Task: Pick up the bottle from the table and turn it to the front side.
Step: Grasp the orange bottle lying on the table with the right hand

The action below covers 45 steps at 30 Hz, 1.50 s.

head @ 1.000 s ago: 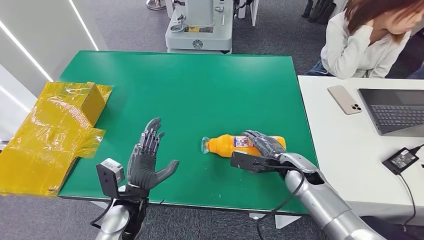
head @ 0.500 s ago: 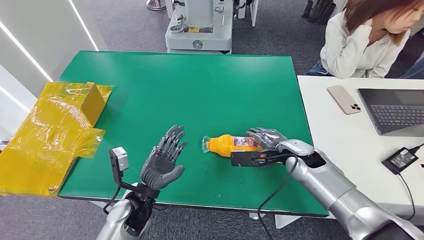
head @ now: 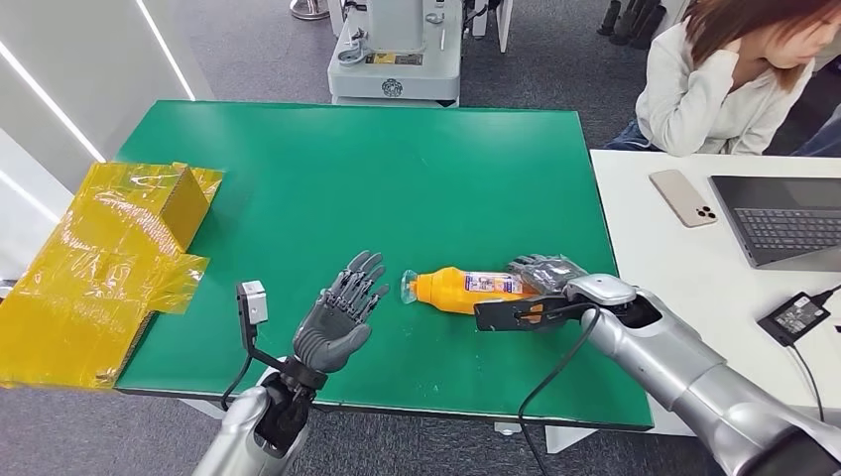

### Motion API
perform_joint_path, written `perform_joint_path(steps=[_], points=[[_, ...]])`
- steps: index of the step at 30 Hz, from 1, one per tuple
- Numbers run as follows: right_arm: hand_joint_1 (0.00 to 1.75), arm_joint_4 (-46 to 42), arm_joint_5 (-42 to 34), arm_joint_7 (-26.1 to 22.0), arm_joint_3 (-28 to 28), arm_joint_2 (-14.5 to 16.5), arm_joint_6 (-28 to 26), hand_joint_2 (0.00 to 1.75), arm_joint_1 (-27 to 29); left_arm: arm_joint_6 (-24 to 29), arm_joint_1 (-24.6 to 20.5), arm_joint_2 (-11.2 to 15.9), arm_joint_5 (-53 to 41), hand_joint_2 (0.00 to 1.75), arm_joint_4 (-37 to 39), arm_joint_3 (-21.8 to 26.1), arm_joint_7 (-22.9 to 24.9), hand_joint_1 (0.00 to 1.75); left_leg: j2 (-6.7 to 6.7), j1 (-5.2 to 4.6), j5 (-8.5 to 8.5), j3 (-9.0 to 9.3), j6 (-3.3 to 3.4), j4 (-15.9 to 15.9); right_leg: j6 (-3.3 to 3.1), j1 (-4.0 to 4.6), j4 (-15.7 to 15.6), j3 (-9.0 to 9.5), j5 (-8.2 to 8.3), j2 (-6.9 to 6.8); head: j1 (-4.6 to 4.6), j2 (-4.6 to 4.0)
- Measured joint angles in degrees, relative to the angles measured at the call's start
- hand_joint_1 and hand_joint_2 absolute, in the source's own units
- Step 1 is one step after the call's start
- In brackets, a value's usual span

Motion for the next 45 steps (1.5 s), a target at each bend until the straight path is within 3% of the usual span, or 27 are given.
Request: perform_joint_path(steps=[11,15,17,21,30,41,45], points=[[0.12,-0.36,0.0,0.0,1.21,-0.98,0.0,1.75,0.0,-0.05,-0.04,-0.38,0.01,1.75,0.79,0.0,0.0,0.0,0.0,0.01,0.01,0.01,0.0,0.0,0.0,0.01,0.03,0.0,0.0,0.0,0.0,0.0],[0.21,-0.37,-0.04,0.04,1.49,-1.08,0.02,1.75,0.0,-0.07,-0.04,-0.38,0.03,1.75,0.8,0.0,0.01,0.0,0.0,0.01,0.0,0.01,0.0,0.0,0.0,0.0,0.02,0.0,0.0,0.0,0.0,0.0],[0.14,-0.49,-0.5,0.37,1.59,-1.24,0.13,1.75,0.02,-0.33,-0.04,-0.38,0.22,1.75,0.81,0.0,0.16,0.0,0.0,0.0,0.0,0.01,0.0,0.0,0.0,0.0,0.02,0.0,0.0,0.0,0.0,0.0],[1.69,-1.98,-1.85,1.54,1.85,-2.5,0.54,1.75,0.5,-2.02,-0.04,-0.38,1.54,1.75,0.99,0.0,1.27,0.0,0.0,0.0,0.0,0.02,0.0,0.01,0.0,0.0,-0.01,0.0,0.0,-0.01,-0.01,0.0],[1.74,-6.75,-0.64,2.6,0.13,-5.36,-1.02,1.75,5.08,-4.05,-0.07,-0.68,3.36,1.75,2.1,0.0,2.16,0.0,0.05,0.01,-0.03,0.13,0.02,0.01,0.03,0.0,-0.04,0.11,-0.02,0.05,0.01,0.0],[1.75,-7.03,-0.53,1.14,-1.07,-5.66,0.02,1.75,5.75,-4.58,-0.16,-0.92,3.8,1.75,2.62,0.0,2.6,0.0,0.06,0.01,-0.03,0.31,0.03,0.02,0.04,0.0,-0.04,0.32,-0.01,0.04,0.0,0.0],[1.75,-7.03,-1.92,-1.35,-2.05,-5.57,-2.83,1.75,6.7,-4.32,-0.09,-0.92,3.13,1.75,2.68,0.0,1.94,0.0,0.03,0.01,-0.03,0.31,0.03,0.02,0.04,0.01,-0.03,0.36,-0.01,0.02,0.01,0.0]])
